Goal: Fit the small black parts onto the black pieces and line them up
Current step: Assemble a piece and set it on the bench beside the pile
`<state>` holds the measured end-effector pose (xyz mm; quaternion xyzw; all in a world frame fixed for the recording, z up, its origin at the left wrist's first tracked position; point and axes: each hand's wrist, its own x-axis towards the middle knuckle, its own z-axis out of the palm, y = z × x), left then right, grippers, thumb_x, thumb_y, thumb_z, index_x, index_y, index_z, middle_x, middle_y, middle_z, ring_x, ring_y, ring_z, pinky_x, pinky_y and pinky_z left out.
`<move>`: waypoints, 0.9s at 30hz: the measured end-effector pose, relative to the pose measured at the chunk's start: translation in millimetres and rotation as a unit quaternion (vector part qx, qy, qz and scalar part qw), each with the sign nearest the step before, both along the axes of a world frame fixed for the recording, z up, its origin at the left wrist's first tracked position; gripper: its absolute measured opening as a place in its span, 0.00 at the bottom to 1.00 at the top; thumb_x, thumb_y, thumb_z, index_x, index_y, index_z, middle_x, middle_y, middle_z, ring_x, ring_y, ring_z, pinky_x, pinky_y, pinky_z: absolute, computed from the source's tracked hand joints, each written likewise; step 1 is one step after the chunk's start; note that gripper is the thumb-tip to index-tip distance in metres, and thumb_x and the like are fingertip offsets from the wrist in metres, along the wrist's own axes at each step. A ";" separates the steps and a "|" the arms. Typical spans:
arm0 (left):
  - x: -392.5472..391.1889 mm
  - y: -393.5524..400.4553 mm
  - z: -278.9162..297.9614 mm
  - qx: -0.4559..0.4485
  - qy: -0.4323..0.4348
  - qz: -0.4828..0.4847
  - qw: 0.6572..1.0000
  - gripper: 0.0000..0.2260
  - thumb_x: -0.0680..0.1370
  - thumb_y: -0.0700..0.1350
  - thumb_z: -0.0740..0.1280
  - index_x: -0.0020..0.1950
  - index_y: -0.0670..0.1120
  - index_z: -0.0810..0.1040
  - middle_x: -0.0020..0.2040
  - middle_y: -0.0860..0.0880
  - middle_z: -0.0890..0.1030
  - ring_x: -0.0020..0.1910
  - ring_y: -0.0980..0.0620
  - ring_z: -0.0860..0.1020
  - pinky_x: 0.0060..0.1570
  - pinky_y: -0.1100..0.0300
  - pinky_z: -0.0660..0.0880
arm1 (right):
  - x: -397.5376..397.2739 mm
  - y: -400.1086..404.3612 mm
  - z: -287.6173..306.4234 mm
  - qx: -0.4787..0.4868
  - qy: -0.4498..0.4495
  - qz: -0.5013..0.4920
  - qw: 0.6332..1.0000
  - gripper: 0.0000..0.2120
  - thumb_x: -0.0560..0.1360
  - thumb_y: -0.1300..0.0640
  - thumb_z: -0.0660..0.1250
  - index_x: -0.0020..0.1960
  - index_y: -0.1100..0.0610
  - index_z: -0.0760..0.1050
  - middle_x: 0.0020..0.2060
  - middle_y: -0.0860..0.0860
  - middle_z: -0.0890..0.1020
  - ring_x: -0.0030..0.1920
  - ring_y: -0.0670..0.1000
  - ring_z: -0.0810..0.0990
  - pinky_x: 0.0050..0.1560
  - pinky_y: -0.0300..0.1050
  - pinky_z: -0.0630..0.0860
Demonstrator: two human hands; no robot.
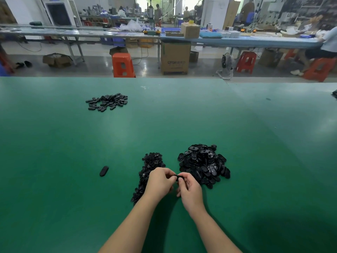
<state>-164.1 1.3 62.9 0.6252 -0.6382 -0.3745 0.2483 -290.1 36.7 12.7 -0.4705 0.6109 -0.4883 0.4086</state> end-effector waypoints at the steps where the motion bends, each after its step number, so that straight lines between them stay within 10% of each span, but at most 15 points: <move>1: 0.1 -0.3 0.5 0.000 -0.002 -0.001 1.000 0.04 0.78 0.43 0.70 0.46 0.49 0.85 0.28 0.51 0.82 0.23 0.60 0.77 0.30 0.69 0.74 | 0.0 -0.1 -0.1 0.001 0.000 0.002 1.000 0.07 0.82 0.63 0.63 0.52 0.53 0.78 0.34 0.51 0.81 0.29 0.46 0.76 0.33 0.42 0.77; 27: -14.4 6.9 -13.7 -0.077 -0.053 0.029 0.995 0.04 0.77 0.43 0.69 0.49 0.47 0.83 0.40 0.56 0.81 0.38 0.63 0.76 0.35 0.75 0.67 | -2.5 -1.9 -5.9 -0.004 -0.006 -0.013 1.000 0.09 0.80 0.63 0.67 0.49 0.50 0.80 0.42 0.46 0.86 0.46 0.44 0.84 0.49 0.40 0.80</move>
